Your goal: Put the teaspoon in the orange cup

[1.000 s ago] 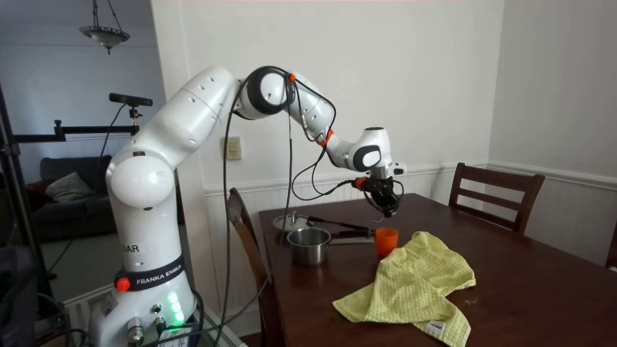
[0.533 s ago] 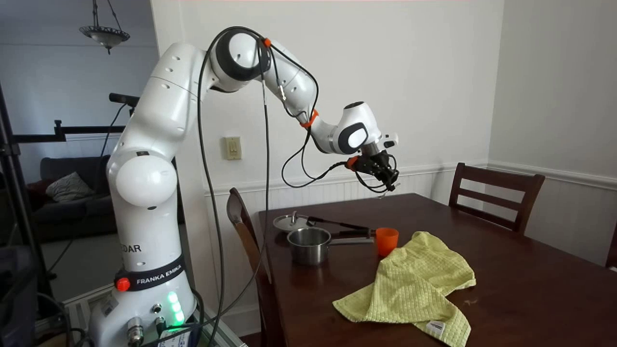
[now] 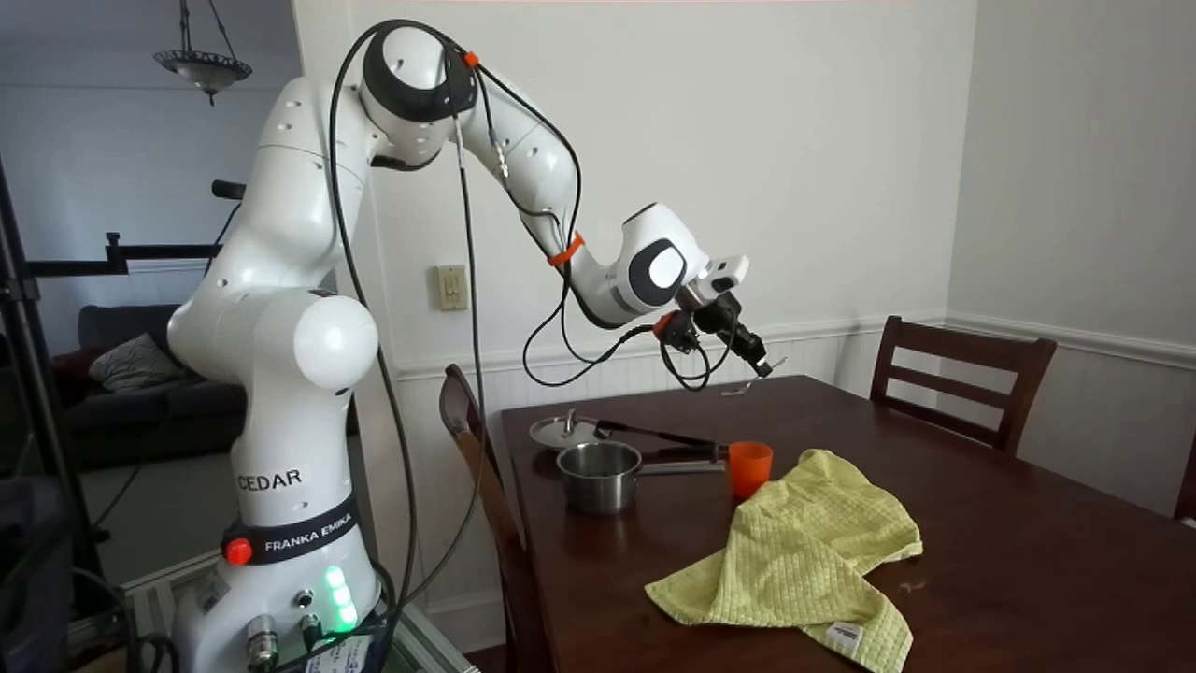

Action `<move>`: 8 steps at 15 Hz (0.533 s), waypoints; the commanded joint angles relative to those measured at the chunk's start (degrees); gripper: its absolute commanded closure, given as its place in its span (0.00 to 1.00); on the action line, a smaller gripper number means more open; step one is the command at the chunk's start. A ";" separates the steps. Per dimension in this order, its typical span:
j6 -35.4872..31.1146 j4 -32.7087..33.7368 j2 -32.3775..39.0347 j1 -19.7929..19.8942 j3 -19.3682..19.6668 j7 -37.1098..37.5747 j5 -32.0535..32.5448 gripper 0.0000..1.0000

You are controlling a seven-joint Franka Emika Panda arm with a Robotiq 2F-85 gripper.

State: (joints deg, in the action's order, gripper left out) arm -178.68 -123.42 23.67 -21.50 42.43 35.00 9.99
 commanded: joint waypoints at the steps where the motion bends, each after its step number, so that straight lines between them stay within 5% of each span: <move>1: -1.56 -1.36 1.13 -3.39 3.90 3.48 1.02 0.91; 4: -4.01 -4.07 3.67 -10.01 9.50 8.74 1.61 0.91; 5: -4.07 -4.08 3.99 -10.54 9.78 9.24 1.61 0.98; 6: -1.83 -2.39 9.12 -15.97 16.05 13.15 -0.36 0.98; 8: -0.37 -0.92 12.09 -17.83 18.20 15.77 -1.95 0.98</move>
State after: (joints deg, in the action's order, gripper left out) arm -181.35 -127.11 29.54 -34.55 55.28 45.79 10.70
